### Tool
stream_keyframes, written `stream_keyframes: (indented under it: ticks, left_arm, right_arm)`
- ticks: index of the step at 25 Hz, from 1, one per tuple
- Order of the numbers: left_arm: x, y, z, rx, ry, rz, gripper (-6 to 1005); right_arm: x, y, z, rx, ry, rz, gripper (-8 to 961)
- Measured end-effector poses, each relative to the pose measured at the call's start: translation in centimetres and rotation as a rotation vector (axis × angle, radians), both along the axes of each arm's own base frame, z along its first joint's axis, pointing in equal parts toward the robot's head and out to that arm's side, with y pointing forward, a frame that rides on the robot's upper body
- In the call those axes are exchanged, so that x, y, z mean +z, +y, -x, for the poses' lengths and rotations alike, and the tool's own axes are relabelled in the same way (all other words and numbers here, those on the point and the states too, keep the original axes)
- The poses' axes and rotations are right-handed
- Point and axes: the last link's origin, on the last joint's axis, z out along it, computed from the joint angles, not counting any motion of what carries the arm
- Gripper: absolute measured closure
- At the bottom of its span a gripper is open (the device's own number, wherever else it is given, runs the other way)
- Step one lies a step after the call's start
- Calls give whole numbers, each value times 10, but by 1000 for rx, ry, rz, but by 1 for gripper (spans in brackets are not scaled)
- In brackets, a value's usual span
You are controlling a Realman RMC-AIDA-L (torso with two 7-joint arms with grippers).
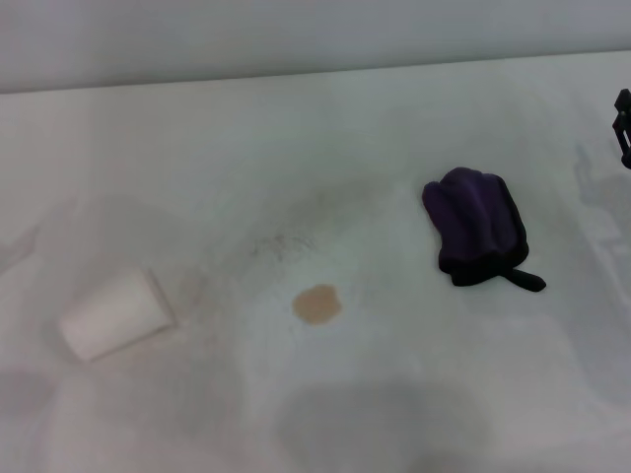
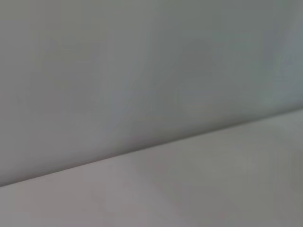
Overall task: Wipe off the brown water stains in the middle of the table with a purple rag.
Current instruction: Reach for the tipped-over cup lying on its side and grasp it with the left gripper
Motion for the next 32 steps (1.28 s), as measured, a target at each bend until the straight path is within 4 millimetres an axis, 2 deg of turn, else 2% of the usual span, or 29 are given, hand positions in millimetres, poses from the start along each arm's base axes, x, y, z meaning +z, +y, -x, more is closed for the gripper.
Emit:
stream_keyframes:
  ticks: [7, 12, 19, 25, 32]
  left_arm:
    - [18, 12, -31, -148, 101, 179, 240]
    - [16, 18, -54, -175, 105, 322, 239]
    - [2, 22, -71, -151, 115, 453, 237]
    - [-23, 25, -84, -189, 143, 593, 208]
    - [-44, 23, -88, -198, 205, 696, 205]
  right_arm:
    - [-3, 7, 5, 11, -3, 14, 491]
    - [-5, 7, 6, 12, 3, 20, 492]
    - [-6, 2, 3, 4, 11, 23, 492]
    - [-6, -1, 1, -4, 13, 24, 492]
    - [-9, -7, -3, -20, 22, 30, 492]
